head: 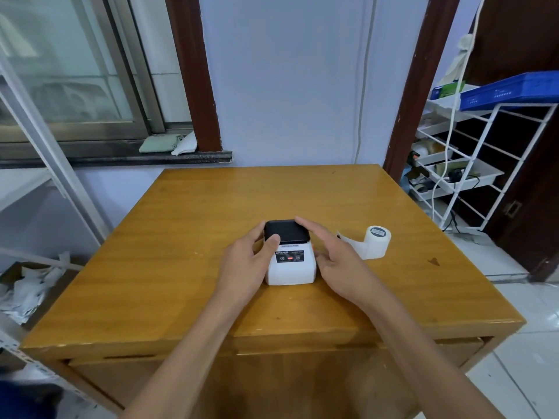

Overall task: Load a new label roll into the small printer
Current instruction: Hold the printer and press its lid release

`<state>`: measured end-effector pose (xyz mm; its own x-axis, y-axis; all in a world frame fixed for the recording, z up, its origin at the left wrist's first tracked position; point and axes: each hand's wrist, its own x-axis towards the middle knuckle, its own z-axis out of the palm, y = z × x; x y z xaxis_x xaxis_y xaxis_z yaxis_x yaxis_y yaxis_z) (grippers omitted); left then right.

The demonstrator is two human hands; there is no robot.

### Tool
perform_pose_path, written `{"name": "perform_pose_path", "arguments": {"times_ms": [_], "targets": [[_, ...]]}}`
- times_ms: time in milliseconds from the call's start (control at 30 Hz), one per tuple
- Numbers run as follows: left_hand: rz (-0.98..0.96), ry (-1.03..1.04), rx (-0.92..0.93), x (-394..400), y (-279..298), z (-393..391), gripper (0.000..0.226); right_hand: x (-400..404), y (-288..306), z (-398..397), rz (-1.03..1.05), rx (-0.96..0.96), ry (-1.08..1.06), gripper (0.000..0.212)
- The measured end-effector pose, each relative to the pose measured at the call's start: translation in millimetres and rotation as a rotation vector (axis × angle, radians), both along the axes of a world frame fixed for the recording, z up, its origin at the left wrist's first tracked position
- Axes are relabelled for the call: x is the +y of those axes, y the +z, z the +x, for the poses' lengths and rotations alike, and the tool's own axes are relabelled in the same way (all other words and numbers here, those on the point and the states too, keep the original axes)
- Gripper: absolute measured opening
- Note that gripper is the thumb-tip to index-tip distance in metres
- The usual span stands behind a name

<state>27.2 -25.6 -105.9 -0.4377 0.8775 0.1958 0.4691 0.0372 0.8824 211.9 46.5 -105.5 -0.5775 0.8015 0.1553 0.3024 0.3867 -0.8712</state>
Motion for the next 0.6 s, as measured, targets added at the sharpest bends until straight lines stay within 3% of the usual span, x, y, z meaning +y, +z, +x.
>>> {"name": "perform_pose_path", "arguments": {"times_ms": [300, 433, 600], "targets": [[-0.072, 0.009, 0.012, -10.3, 13.6, 11.7, 0.064, -4.6, 6.9, 1.8, -0.119, 0.117, -0.099, 0.06], [-0.127, 0.0, 0.03, -18.1, 20.8, 18.3, 0.07, -9.8, 8.2, -3.8, -0.053, 0.107, -0.113, 0.042], [-0.129, -0.011, 0.029, -22.4, 27.0, 20.2, 0.065, -14.5, 13.1, -2.7, -0.07, 0.129, -0.125, 0.038]]}}
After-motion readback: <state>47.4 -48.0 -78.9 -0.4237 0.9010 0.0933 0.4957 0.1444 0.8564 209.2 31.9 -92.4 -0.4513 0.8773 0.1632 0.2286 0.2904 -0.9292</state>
